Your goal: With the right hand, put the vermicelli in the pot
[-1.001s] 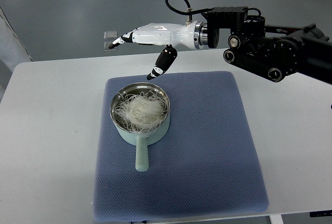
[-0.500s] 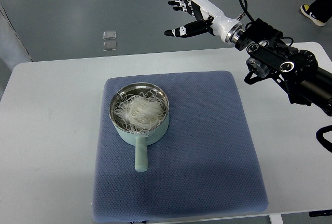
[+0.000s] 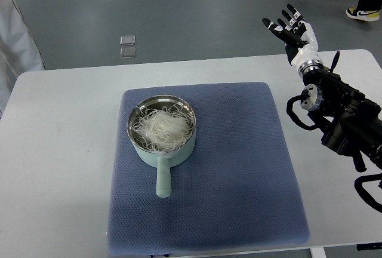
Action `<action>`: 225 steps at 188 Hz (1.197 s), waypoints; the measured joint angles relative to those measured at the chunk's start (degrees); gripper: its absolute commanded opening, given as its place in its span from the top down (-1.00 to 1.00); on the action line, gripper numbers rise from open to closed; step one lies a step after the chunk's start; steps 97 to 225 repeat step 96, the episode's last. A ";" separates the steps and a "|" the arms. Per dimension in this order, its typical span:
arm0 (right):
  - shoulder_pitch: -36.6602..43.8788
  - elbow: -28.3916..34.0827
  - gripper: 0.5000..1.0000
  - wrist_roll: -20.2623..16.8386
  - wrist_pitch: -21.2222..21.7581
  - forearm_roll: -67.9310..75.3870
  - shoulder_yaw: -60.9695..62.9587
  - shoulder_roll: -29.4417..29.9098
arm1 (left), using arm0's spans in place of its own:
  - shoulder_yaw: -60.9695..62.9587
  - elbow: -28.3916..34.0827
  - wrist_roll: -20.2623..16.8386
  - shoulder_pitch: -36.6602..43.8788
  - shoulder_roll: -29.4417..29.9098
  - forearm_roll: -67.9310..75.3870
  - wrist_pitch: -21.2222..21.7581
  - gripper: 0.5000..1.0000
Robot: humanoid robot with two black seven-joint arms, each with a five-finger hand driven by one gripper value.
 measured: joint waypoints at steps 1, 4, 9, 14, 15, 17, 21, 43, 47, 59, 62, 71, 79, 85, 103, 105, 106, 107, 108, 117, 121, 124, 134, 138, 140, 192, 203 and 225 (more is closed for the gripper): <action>-0.07 0.00 -0.70 -0.02 -0.01 0.12 0.01 -0.01 | 0.00 0.00 0.00 0.00 0.00 0.00 0.00 -1.00; -0.28 -0.01 -0.70 -0.07 -0.02 0.44 0.03 -0.03 | 0.00 0.00 0.00 0.00 0.00 0.00 0.00 -1.00; -0.63 -0.02 -0.71 -0.12 -0.03 0.84 0.07 -0.03 | 0.00 0.00 0.00 0.00 0.00 0.00 0.00 -1.00; -1.02 -0.02 -0.71 -0.14 -0.03 1.15 0.09 -0.02 | 0.00 0.00 0.00 0.00 0.00 0.00 0.00 -1.00; -1.08 -0.02 -0.71 -0.14 -0.03 1.19 0.09 -0.01 | 0.00 0.00 0.00 0.00 0.00 0.00 0.00 -1.00; -1.19 -0.02 -0.71 -0.14 -0.03 1.26 0.10 0.02 | 0.00 0.00 0.00 0.00 0.00 0.00 0.00 -1.00; -1.40 -0.02 -0.71 -0.14 -0.03 1.36 0.10 0.08 | 0.00 0.00 0.00 -0.01 0.00 0.00 0.00 -1.00; -2.34 0.03 -0.71 0.39 0.02 1.53 0.12 0.37 | 0.00 0.00 0.00 0.00 0.00 0.00 0.00 -1.00; -2.43 0.04 -0.71 0.44 0.02 1.53 0.12 0.40 | 0.00 0.00 0.00 0.00 0.00 0.00 0.00 -1.00; -2.61 0.09 -0.71 0.54 0.02 1.49 0.02 0.46 | 0.00 0.00 0.00 0.00 0.00 0.00 0.00 -1.00; -2.63 0.09 -0.71 0.54 0.02 1.47 -0.03 0.48 | 0.00 0.00 0.00 0.00 0.00 0.00 0.00 -1.00; -2.66 0.15 -0.71 0.55 0.02 1.36 -0.20 0.65 | 0.00 0.00 0.00 0.00 0.00 0.00 0.00 -1.00; -2.70 0.20 -0.71 0.57 0.02 1.27 -0.28 0.88 | 0.00 0.00 0.00 -0.01 0.00 0.00 0.00 -1.00; -2.76 0.22 -0.71 0.58 0.02 1.23 -0.32 1.03 | 0.00 0.00 0.00 -0.02 0.00 0.00 0.00 -1.00; -3.01 0.24 -0.71 0.58 -0.04 1.20 -0.32 1.20 | 0.00 0.00 0.00 0.00 0.00 0.00 0.00 -1.00; -3.01 0.24 -0.71 0.58 -0.04 1.20 -0.32 1.20 | 0.00 0.00 0.00 0.00 0.00 0.00 0.00 -1.00; -3.01 0.24 -0.71 0.58 -0.04 1.20 -0.32 1.20 | 0.00 0.00 0.00 0.00 0.00 0.00 0.00 -1.00; -3.01 0.24 -0.71 0.58 -0.04 1.20 -0.32 1.20 | 0.00 0.00 0.00 0.00 0.00 0.00 0.00 -1.00; -3.01 0.24 -0.71 0.58 -0.04 1.20 -0.32 1.20 | 0.00 0.00 0.00 0.00 0.00 0.00 0.00 -1.00; -3.01 0.24 -0.71 0.58 -0.04 1.20 -0.32 1.20 | 0.00 0.00 0.00 0.00 0.00 0.00 0.00 -1.00; -3.01 0.24 -0.71 0.58 -0.04 1.20 -0.32 1.20 | 0.00 0.00 0.00 0.00 0.00 0.00 0.00 -1.00; -3.01 0.24 -0.71 0.58 -0.04 1.20 -0.32 1.20 | 0.00 0.00 0.00 0.00 0.00 0.00 0.00 -1.00; -3.01 0.24 -0.71 0.58 -0.04 1.20 -0.32 1.20 | 0.00 0.00 0.00 0.00 0.00 0.00 0.00 -1.00; -3.01 0.24 -0.71 0.58 -0.04 1.20 -0.32 1.20 | 0.00 0.00 0.00 0.00 0.00 0.00 0.00 -1.00; -3.01 0.24 -0.71 0.58 -0.04 1.20 -0.32 1.20 | 0.00 0.00 0.00 0.00 0.00 0.00 0.00 -1.00; -3.01 0.24 -0.71 0.58 -0.04 1.20 -0.32 1.20 | 0.00 0.00 0.00 0.00 0.00 0.00 0.00 -1.00; -3.01 0.24 -0.71 0.58 -0.04 1.20 -0.32 1.20 | 0.00 0.00 0.00 0.00 0.00 0.00 0.00 -1.00; -3.01 0.24 -0.71 0.58 -0.04 1.20 -0.32 1.20 | 0.00 0.00 0.00 0.00 0.00 0.00 0.00 -1.00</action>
